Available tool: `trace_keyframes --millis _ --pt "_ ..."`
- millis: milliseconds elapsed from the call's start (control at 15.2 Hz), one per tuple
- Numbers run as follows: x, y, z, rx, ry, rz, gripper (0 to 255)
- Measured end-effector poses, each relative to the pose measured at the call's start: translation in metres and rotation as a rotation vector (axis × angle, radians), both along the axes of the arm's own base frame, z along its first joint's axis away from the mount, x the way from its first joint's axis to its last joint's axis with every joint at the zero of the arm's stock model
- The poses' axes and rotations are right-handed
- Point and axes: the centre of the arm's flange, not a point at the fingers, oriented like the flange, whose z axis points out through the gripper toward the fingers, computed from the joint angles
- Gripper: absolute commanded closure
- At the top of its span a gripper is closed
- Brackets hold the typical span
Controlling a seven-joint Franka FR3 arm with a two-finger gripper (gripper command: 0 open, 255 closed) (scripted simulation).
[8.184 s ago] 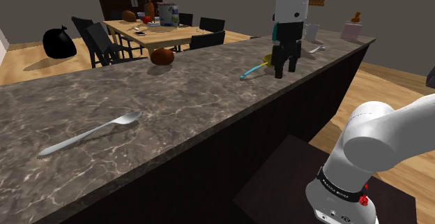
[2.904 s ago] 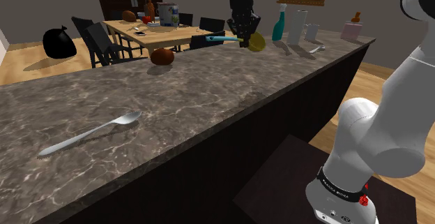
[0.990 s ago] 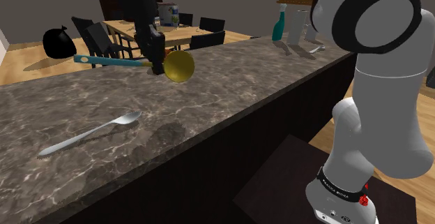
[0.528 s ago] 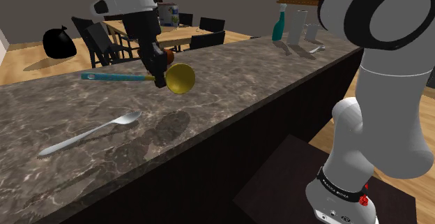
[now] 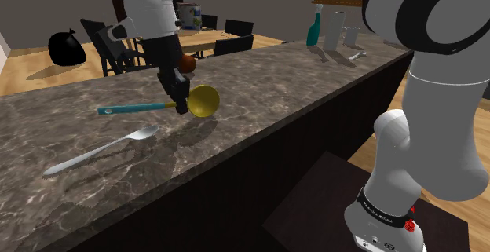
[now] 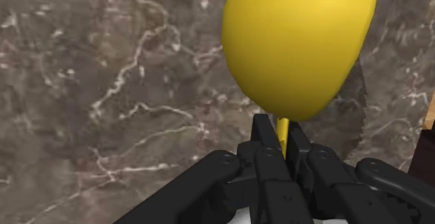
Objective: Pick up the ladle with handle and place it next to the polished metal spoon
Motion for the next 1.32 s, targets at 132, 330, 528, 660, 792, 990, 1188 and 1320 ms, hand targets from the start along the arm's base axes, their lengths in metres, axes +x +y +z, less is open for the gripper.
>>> trace_keyframes --millis 132,330,528,660,792,990,1188,1320 --pt "-0.001 -0.001 -0.009 0.001 -0.001 0.001 255" --pt "0.000 0.000 -0.013 0.000 0.000 0.000 255" --pt "0.000 0.000 -0.014 0.000 0.000 0.000 255" --pt "0.001 -0.001 -0.015 -0.002 0.002 -0.001 0" --pt "0.001 -0.001 -0.015 -0.003 0.002 -0.001 0" --pt "0.001 -0.001 -0.015 -0.003 0.003 -0.001 0" --pt "0.007 0.001 0.012 -0.002 0.002 -0.001 0" --pt "0.009 0.002 0.029 -0.002 0.001 -0.002 0"
